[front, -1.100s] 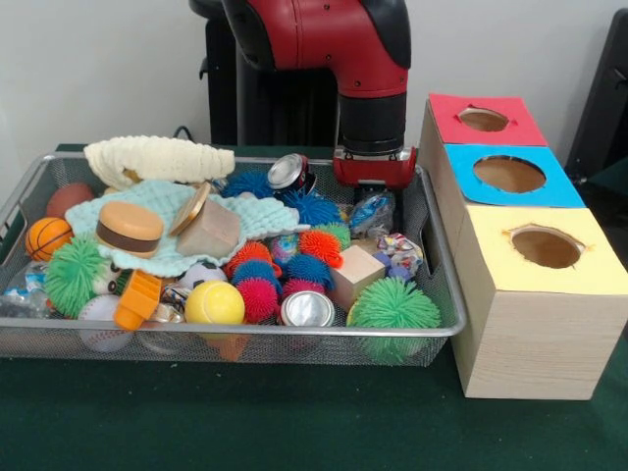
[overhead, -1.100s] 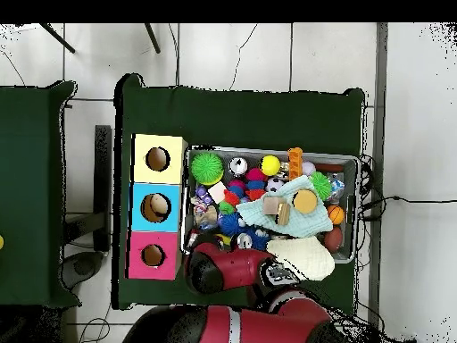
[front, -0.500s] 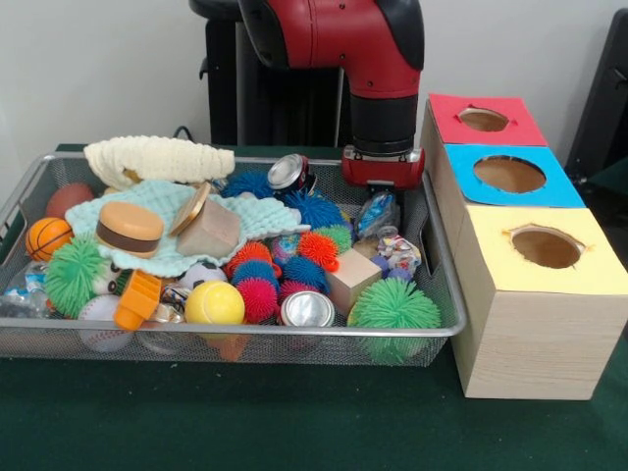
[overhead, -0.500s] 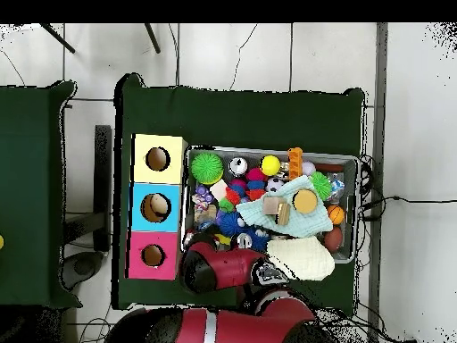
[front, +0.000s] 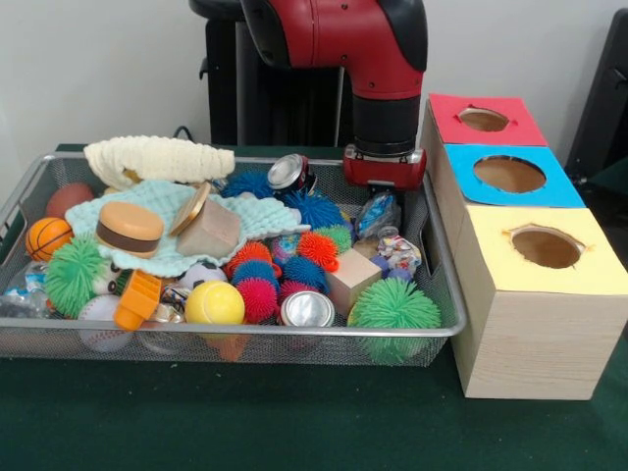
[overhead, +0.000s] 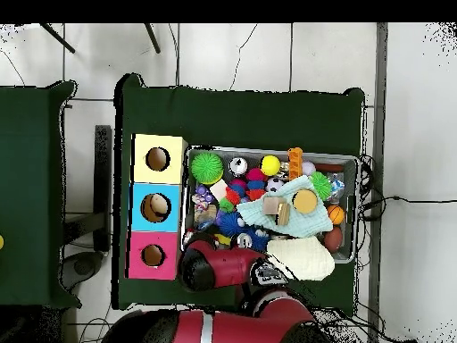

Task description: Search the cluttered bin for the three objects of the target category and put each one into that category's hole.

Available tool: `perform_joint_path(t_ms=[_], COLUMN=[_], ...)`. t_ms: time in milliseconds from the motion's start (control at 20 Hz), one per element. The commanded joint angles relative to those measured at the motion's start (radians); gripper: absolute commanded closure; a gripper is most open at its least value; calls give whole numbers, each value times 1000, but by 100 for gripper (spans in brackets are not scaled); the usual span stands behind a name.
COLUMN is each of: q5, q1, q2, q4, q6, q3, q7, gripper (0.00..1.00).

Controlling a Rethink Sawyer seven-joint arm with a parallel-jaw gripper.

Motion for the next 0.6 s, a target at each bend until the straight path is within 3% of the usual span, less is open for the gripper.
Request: perform_joint_path(t_ms=[50,350,600], q5=[76,92,126], q1=[-1,-30,-23], q2=[-25,-134,-192], q4=[13,66,88], q6=[161,299,357], q3=[23,47,55], q7=[124,109,130], gripper=[100,100,100])
